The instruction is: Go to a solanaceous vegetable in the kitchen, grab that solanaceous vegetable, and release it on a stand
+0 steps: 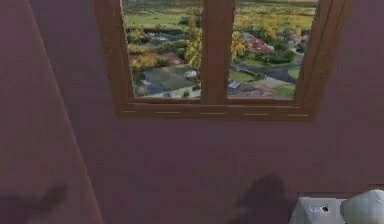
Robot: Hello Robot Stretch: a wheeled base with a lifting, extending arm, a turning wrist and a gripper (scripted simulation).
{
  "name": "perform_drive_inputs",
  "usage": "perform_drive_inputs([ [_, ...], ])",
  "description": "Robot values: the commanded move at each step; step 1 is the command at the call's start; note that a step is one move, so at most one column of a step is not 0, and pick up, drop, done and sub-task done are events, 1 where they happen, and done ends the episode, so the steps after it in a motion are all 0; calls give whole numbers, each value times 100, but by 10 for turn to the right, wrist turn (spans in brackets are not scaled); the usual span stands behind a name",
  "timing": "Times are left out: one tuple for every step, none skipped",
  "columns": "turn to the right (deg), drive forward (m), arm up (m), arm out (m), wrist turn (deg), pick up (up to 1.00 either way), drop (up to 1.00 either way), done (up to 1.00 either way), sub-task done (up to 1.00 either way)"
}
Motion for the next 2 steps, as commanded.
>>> perform_drive_inputs([
  [450, 0, 0, 0, 0, 0, 0, 0, 0],
  [180, 0, 0, 0, 0, 0, 0, 0, 0],
])
